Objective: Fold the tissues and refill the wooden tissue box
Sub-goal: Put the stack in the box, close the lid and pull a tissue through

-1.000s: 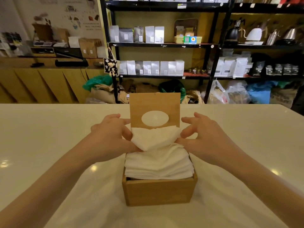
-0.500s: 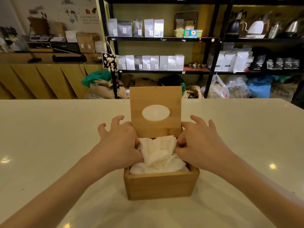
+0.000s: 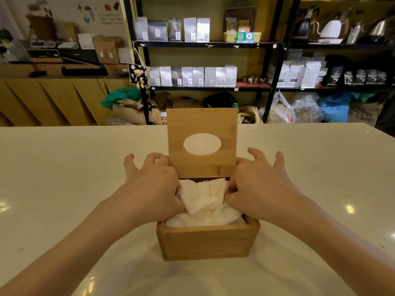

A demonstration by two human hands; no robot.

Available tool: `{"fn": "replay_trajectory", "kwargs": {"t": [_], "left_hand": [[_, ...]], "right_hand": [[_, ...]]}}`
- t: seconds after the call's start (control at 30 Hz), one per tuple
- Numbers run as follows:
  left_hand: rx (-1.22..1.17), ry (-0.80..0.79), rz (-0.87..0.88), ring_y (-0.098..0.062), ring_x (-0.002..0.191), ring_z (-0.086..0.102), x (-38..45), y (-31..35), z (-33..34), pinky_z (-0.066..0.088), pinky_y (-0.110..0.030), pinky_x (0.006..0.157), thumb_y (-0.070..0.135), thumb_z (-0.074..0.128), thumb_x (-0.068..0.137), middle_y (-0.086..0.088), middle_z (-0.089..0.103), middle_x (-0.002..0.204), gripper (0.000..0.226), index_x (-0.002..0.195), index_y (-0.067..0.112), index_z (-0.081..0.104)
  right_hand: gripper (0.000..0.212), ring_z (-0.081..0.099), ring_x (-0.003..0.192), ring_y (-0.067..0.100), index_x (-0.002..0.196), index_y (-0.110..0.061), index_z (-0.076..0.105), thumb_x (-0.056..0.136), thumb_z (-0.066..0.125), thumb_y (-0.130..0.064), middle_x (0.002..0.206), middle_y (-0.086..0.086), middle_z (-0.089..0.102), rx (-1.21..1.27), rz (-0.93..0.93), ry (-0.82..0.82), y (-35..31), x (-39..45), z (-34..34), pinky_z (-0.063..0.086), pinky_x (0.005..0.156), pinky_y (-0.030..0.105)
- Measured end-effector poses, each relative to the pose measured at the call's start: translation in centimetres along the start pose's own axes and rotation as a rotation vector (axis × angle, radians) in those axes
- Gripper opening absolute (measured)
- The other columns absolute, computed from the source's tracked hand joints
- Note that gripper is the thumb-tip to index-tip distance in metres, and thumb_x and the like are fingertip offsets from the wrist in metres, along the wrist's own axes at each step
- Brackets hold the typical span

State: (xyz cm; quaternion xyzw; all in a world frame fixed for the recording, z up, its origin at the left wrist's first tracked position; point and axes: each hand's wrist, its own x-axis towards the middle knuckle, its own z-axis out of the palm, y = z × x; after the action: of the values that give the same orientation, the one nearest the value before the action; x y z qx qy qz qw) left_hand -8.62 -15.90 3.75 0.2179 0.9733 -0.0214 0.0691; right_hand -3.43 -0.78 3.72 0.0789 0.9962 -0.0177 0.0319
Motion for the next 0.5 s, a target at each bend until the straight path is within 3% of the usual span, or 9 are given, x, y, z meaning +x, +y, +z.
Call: {"fn": "replay_trajectory", "kwargs": {"t": [0.07,0.17,0.23,0.37,0.5], "left_hand": [[0.010,0.012,0.005,-0.021,0.138,0.011,-0.2,-0.1,0.1,0.004,-0.055,0.111,0.039,0.053,0.080,0.001,0.042,0.123,0.021,0.064,0.025,0.058],[-0.087,0.085,-0.001,-0.021,0.142,0.007,-0.9,-0.3,-0.3,0.014,-0.049,0.114,0.042,0.057,0.079,0.001,0.034,0.146,0.023,0.090,0.026,0.069],[-0.118,0.171,-0.035,-0.020,0.143,0.001,-1.7,-0.5,-1.0,0.011,-0.052,0.114,0.044,0.059,0.078,0.004,0.024,0.152,0.020,0.091,0.030,0.066],[-0.119,0.185,-0.033,-0.015,0.143,-0.003,-3.1,-0.9,-1.8,0.006,-0.054,0.113,0.052,0.054,0.077,0.012,0.022,0.152,0.020,0.091,0.039,0.062],[-0.179,0.136,0.008,-0.013,0.143,-0.003,-2.9,-1.1,-1.7,0.005,-0.053,0.115,0.057,0.053,0.075,0.013,0.019,0.153,0.038,0.108,0.040,0.058]], "right_hand": [[0.025,0.005,0.143,0.031,0.090,-0.019,0.065,0.086,0.044,-0.033,0.141,0.007,0.043,-0.054,0.026,0.046,-0.1,-0.3,0.2,-0.001,0.111,0.063],[0.030,-0.003,0.143,0.033,0.108,-0.029,0.062,0.088,0.043,-0.041,0.153,0.010,0.025,-0.129,0.021,0.184,-0.2,-1.5,0.0,-0.007,0.112,0.056],[0.030,-0.002,0.144,0.028,0.110,-0.030,0.061,0.088,0.044,-0.043,0.153,0.006,0.026,-0.050,-0.012,0.222,0.1,-2.2,-0.4,-0.005,0.114,0.049],[0.029,0.016,0.141,0.014,0.092,-0.029,0.068,0.082,0.052,-0.052,0.134,-0.004,0.053,0.286,-0.062,0.198,1.1,-2.2,-1.2,0.019,0.111,0.035],[0.028,0.014,0.142,0.014,0.096,-0.032,0.068,0.084,0.050,-0.050,0.142,-0.002,0.047,0.310,-0.113,0.235,1.2,-1.7,-0.7,0.020,0.111,0.036]]}}
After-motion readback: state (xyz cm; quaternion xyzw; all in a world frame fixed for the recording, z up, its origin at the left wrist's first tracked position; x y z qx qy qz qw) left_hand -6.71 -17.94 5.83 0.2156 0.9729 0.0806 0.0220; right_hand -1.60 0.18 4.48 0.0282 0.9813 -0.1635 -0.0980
